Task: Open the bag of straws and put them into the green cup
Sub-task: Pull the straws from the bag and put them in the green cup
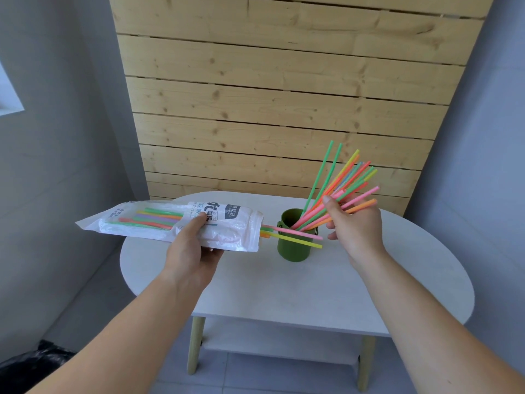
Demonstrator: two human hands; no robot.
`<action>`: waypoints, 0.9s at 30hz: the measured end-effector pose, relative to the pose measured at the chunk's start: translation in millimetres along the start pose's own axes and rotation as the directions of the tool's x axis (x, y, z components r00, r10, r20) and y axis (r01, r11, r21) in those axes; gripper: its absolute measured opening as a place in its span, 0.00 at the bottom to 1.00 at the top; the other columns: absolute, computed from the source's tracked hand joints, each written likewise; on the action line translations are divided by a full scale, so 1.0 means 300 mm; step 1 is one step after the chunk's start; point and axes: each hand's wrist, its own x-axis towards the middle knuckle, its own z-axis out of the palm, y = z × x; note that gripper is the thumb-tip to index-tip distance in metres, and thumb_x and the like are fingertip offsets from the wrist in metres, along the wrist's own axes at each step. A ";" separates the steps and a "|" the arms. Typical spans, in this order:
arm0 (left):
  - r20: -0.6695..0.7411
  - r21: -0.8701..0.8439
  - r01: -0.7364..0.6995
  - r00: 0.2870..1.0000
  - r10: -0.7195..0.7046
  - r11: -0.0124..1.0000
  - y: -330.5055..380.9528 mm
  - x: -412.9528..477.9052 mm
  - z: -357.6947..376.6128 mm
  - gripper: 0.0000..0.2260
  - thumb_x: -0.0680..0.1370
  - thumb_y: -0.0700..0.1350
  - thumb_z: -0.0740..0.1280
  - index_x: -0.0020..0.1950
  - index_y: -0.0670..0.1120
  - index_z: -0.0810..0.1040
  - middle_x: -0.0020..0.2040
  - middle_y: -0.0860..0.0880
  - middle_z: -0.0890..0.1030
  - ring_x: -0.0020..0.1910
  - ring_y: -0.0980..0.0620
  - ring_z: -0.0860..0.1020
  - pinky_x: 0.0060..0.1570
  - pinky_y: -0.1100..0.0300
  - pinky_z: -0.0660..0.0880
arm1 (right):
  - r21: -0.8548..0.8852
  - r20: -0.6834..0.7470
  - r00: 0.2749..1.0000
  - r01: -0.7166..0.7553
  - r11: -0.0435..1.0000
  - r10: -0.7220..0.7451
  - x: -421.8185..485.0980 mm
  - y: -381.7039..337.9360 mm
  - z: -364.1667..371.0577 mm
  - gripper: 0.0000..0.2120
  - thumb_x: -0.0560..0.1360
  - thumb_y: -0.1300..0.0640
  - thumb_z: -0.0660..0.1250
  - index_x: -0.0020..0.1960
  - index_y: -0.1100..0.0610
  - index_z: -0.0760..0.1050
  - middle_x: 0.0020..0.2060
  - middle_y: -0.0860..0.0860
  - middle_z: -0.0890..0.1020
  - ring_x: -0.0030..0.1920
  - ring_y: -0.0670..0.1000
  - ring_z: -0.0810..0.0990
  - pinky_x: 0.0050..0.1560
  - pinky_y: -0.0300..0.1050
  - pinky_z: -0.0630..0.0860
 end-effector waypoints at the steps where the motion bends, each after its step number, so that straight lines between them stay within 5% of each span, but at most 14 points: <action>1: 0.003 0.002 0.002 1.000 -0.002 1.000 -0.001 -0.001 0.000 0.10 0.80 0.39 0.70 0.61 0.43 0.81 0.60 0.44 0.87 0.57 0.46 0.86 0.53 0.50 0.83 | 0.000 -0.007 1.000 -0.006 1.000 0.006 0.001 0.001 0.000 0.07 0.75 0.51 0.74 0.40 0.49 0.80 0.32 0.52 0.84 0.27 0.46 0.82 0.26 0.42 0.79; 9: 0.014 0.010 0.001 1.000 -0.001 1.000 -0.004 -0.007 0.003 0.09 0.81 0.39 0.69 0.61 0.43 0.82 0.59 0.44 0.87 0.57 0.47 0.86 0.51 0.51 0.84 | -0.082 0.057 0.997 -0.045 0.996 0.050 0.046 0.002 0.000 0.07 0.77 0.53 0.72 0.49 0.56 0.81 0.34 0.51 0.83 0.31 0.47 0.83 0.27 0.39 0.79; 18: 0.009 0.012 0.005 1.000 -0.005 1.000 -0.001 -0.004 0.001 0.06 0.80 0.39 0.70 0.57 0.43 0.82 0.54 0.45 0.89 0.52 0.47 0.88 0.45 0.53 0.85 | 0.177 0.036 0.975 -0.224 0.958 0.221 0.043 0.007 -0.017 0.08 0.73 0.50 0.77 0.44 0.54 0.81 0.38 0.51 0.83 0.38 0.49 0.82 0.28 0.41 0.80; 21: 0.009 0.013 0.006 1.000 -0.006 1.000 -0.003 -0.006 0.003 0.06 0.80 0.39 0.70 0.57 0.43 0.82 0.54 0.45 0.89 0.53 0.47 0.88 0.48 0.51 0.85 | 0.142 0.088 0.968 -0.247 0.959 0.236 0.029 0.004 -0.018 0.10 0.71 0.53 0.79 0.47 0.56 0.81 0.40 0.52 0.84 0.42 0.53 0.85 0.31 0.44 0.82; 27: 0.028 0.012 -0.016 0.999 0.015 1.000 0.004 -0.005 0.003 0.10 0.81 0.39 0.69 0.62 0.43 0.81 0.57 0.45 0.88 0.55 0.47 0.87 0.50 0.51 0.85 | -0.128 0.112 0.920 -0.361 0.924 0.376 -0.030 0.002 -0.026 0.33 0.65 0.37 0.78 0.58 0.57 0.71 0.50 0.53 0.81 0.46 0.54 0.85 0.37 0.52 0.86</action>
